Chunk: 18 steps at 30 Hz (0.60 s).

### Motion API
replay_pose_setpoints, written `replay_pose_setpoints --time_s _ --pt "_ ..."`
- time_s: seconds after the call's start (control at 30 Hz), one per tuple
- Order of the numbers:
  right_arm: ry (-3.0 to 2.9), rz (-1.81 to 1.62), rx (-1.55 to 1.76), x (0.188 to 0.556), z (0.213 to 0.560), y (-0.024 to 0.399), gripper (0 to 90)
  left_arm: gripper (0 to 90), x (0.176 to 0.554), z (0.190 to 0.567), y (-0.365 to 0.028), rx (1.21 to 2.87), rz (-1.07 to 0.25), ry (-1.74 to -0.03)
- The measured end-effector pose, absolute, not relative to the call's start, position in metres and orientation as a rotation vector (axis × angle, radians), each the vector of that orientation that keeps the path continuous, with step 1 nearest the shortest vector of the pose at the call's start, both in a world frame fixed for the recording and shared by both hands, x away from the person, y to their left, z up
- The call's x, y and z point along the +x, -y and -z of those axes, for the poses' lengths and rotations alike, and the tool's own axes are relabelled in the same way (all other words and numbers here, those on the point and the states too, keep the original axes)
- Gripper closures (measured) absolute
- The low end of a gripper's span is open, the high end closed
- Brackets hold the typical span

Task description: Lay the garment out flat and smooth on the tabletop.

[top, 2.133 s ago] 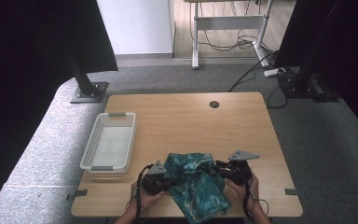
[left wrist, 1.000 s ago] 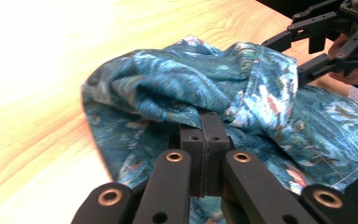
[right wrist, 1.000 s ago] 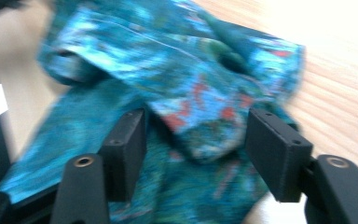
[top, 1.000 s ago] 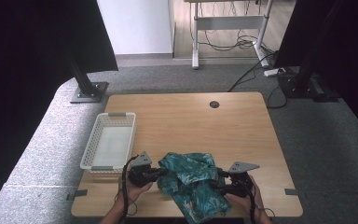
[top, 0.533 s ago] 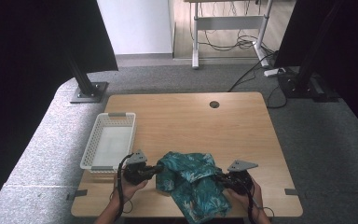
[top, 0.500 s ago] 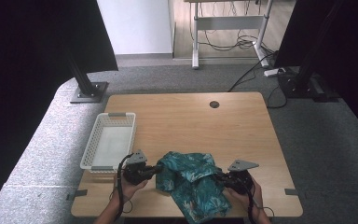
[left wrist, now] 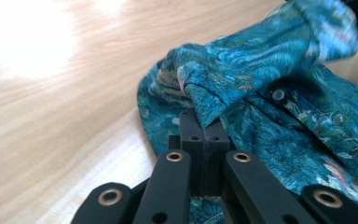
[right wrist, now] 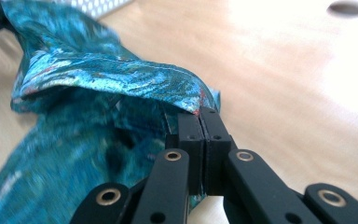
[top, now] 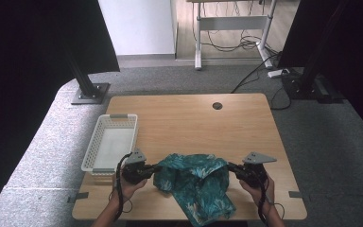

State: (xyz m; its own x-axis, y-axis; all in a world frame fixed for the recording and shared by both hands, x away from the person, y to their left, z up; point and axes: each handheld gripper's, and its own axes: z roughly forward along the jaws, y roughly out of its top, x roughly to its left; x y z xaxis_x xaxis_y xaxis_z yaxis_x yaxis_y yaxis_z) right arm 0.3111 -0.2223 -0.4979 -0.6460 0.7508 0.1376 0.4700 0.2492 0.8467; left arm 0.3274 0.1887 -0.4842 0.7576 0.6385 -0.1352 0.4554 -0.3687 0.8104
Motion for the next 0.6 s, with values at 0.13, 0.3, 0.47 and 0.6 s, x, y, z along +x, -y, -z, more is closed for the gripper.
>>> replay_pose_setpoints --time_s 0.13,0.3,0.47,0.6 --pt "-2.195 -1.361 1.111 0.32 0.477 0.223 88.4 89.7 0.329 0.48 -0.188 2.024 -0.272 -0.822" --pt "-2.181 -1.392 1.072 0.322 0.46 0.217 88.4 89.7 0.329 0.477 -0.193 2.006 -0.283 -0.834" --pt "-2.176 -1.45 1.028 0.308 0.455 0.217 88.6 89.7 0.326 0.472 -0.2 1.985 -0.294 -0.832" --pt "-2.157 -1.484 0.979 0.296 0.442 0.217 88.7 89.7 0.324 0.463 -0.199 1.962 -0.311 -0.821"
